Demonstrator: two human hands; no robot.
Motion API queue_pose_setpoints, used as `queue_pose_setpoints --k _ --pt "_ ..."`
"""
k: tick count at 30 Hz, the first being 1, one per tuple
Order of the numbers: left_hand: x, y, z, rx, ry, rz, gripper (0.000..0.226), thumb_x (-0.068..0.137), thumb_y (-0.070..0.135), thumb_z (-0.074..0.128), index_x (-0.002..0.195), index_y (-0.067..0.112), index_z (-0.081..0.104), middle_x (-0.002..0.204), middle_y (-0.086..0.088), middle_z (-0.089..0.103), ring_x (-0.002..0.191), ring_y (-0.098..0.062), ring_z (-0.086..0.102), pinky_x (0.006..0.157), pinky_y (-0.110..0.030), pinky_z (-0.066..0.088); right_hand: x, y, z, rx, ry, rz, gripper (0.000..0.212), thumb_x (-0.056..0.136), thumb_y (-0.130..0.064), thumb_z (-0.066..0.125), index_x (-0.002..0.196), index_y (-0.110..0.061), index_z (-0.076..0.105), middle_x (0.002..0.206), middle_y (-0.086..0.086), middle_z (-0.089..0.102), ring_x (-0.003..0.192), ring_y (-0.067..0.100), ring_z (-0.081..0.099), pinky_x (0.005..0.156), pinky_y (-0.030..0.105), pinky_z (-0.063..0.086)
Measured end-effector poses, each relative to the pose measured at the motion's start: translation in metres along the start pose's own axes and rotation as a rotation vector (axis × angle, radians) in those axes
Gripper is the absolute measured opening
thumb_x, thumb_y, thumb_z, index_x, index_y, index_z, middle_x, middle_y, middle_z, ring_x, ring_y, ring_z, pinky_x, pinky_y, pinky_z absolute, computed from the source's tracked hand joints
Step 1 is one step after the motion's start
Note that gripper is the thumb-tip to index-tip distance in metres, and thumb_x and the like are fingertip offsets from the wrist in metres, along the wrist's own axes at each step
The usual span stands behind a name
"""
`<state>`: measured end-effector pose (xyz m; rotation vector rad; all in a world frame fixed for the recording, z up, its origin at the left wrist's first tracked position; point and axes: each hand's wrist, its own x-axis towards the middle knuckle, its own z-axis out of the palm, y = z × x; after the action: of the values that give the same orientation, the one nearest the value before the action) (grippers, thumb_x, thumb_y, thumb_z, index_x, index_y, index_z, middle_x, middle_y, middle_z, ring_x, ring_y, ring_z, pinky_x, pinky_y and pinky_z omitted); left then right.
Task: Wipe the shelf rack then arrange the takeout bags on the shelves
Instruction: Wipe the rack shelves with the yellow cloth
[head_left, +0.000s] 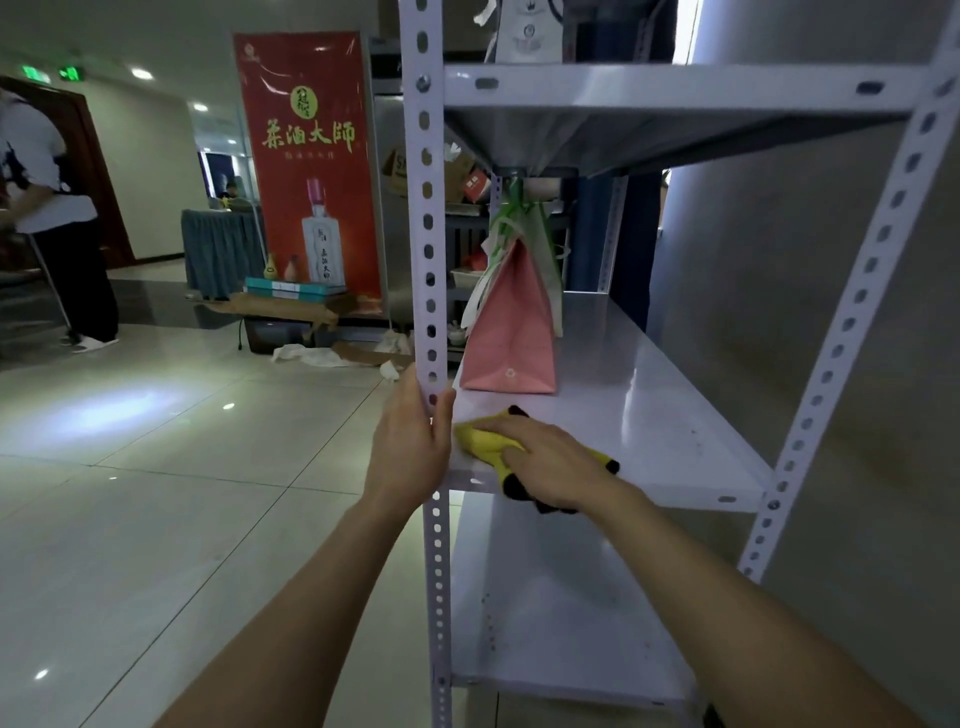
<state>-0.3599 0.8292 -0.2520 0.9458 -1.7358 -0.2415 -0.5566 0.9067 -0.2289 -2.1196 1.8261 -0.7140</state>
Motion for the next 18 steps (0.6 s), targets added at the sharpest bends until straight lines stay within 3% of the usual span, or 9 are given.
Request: queue_pose_setpoints --k 2,4,6,7,10,12,15,18 --pt "0.001 -0.002 -0.001 0.004 -0.014 -0.011 0.017 0.114 0.047 0.049 0.125 0.035 0.048 0.104 0.015 0.055 0.092 0.002 0.056 0.074 -0.027 0.048 -0.019 0.025 -0.022 0.043 0.039 0.130 0.050 0.107 -0.026 0.043 0.152 -0.043 0.053 0.157 -0.015 0.051 0.141 0.013 0.049 0.111 0.023 0.034" --pt "0.001 -0.001 -0.002 0.019 -0.037 -0.020 0.011 0.113 0.048 0.049 0.121 0.045 0.042 0.104 0.020 0.054 0.096 0.003 0.058 0.075 -0.029 0.053 -0.034 0.042 -0.042 0.110 0.102 0.281 0.043 0.104 -0.041 0.044 0.143 -0.042 0.062 0.152 -0.010 0.058 0.138 0.021 0.056 0.117 0.032 0.040" --pt "0.002 0.002 -0.003 0.022 -0.043 -0.024 0.014 0.112 0.048 0.049 0.118 0.051 0.037 0.103 0.027 0.052 0.095 0.001 0.059 0.073 -0.026 0.050 -0.029 0.045 -0.048 0.129 0.164 0.388 0.042 0.103 -0.049 0.045 0.138 -0.037 0.065 0.146 -0.003 0.062 0.132 0.028 0.061 0.112 0.035 0.043" --pt "0.002 0.004 -0.003 0.021 -0.039 -0.031 0.016 0.112 0.047 0.050 0.117 0.051 0.036 0.102 0.027 0.051 0.093 -0.001 0.059 0.071 -0.025 0.048 -0.019 0.042 -0.044 0.095 0.175 0.412 0.042 0.107 -0.044 0.043 0.142 -0.031 0.063 0.148 0.001 0.060 0.133 0.028 0.058 0.110 0.032 0.040" --pt "0.002 0.004 0.001 0.019 -0.038 -0.053 0.017 0.111 0.041 0.052 0.114 0.047 0.037 0.098 0.023 0.050 0.088 -0.006 0.058 0.069 -0.027 0.046 0.019 0.006 -0.013 -0.026 0.152 0.385 0.041 0.106 -0.023 0.040 0.142 -0.016 0.059 0.151 0.010 0.056 0.136 0.030 0.051 0.116 0.036 0.035" --pt "0.000 0.007 0.001 0.015 -0.024 -0.048 0.012 0.111 0.037 0.053 0.116 0.039 0.042 0.097 0.019 0.050 0.087 -0.009 0.057 0.068 -0.026 0.043 0.037 -0.025 0.011 -0.058 0.101 0.281 0.045 0.105 -0.019 0.043 0.148 -0.015 0.056 0.155 0.010 0.053 0.141 0.029 0.048 0.118 0.036 0.033" --pt "0.000 0.011 -0.001 0.011 -0.008 -0.065 0.014 0.112 0.031 0.055 0.122 0.021 0.052 0.101 0.006 0.054 0.090 -0.017 0.057 0.073 -0.034 0.047 0.039 -0.047 0.022 -0.049 0.069 0.163 0.047 0.106 -0.024 0.044 0.152 -0.025 0.055 0.154 0.003 0.054 0.139 0.026 0.049 0.116 0.041 0.040" --pt "-0.001 0.018 -0.008 -0.045 -0.038 -0.127 0.015 0.112 0.031 0.058 0.121 0.020 0.054 0.107 -0.001 0.060 0.097 -0.023 0.062 0.079 -0.039 0.053 0.009 -0.023 0.005 0.041 0.117 0.203 0.042 0.109 -0.034 0.041 0.147 -0.032 0.058 0.152 -0.003 0.057 0.137 0.024 0.052 0.112 0.041 0.042"
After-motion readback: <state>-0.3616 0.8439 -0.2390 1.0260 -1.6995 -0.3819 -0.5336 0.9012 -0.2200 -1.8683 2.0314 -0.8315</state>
